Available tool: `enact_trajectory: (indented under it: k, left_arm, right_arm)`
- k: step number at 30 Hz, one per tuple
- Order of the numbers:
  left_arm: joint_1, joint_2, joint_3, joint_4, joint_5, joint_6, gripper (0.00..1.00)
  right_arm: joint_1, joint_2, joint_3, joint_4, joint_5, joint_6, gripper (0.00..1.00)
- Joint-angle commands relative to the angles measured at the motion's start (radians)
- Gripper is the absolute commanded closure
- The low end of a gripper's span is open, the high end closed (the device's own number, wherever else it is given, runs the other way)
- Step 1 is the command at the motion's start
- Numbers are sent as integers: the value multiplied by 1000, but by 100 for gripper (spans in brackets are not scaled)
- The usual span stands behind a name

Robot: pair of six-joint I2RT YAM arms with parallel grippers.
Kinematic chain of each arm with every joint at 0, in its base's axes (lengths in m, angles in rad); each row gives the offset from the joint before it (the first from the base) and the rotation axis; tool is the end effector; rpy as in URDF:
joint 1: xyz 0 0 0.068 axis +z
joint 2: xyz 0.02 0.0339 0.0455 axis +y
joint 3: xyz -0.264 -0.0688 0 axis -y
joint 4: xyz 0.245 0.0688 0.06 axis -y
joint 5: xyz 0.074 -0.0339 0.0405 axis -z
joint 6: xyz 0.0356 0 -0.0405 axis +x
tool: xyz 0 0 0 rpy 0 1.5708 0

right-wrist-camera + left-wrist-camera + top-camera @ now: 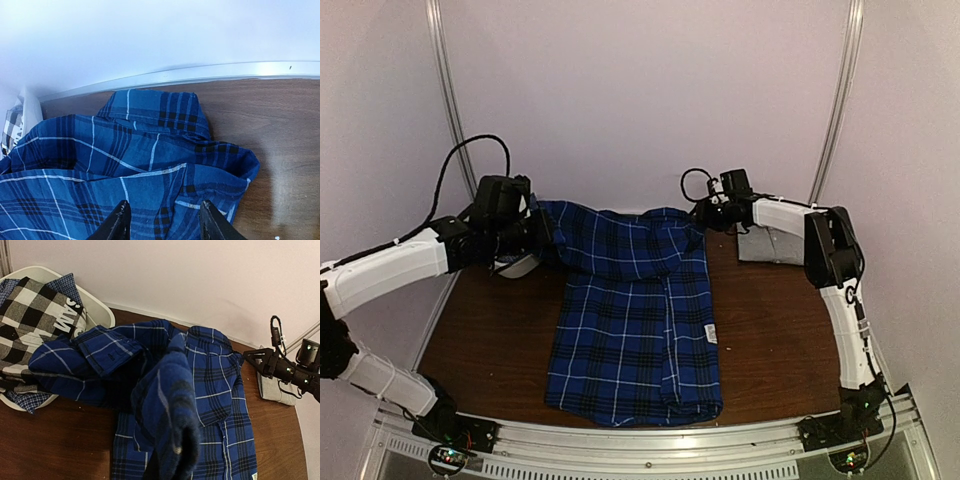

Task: Fold and stack the long sleeve shirts
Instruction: Smooth out the 1/3-folded shirt at the center of the board.

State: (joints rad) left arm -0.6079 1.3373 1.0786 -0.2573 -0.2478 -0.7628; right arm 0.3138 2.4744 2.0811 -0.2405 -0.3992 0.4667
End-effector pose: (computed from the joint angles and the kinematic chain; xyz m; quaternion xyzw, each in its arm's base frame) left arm 0.2558 -0.1673 0.3121 -0.1284 0.8501 -0.2334 0.4542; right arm 0.5310 0.1869 0.1751 -0.0225 0.8788 0.3320 0.3420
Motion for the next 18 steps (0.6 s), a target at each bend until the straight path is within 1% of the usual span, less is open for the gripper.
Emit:
enact_trajectory:
  k: [1, 3, 6, 10, 14, 18]
  left_arm:
    - [-26, -44, -37, 38, -68, -75, 100]
    - [-43, -61, -54, 40, -94, -93, 100]
    - [-62, -92, -77, 39, -122, -121, 100]
    - [-85, -120, -101, 39, -140, -147, 100]
    - [-110, -128, -119, 15, -151, -176, 100]
    - [-127, -143, -138, 15, -156, -191, 100]
  right_arm:
    - [-4, -130, -95, 17, 54, -37, 53]
    - [-4, -160, -154, 26, 70, -40, 56]
    - [-4, -188, -225, 44, 83, -42, 63]
    - [-4, -190, -271, 56, 89, -45, 72]
    - [-4, -160, -252, 47, 83, -52, 77]
    - [-4, -96, -179, 19, 82, -67, 78]
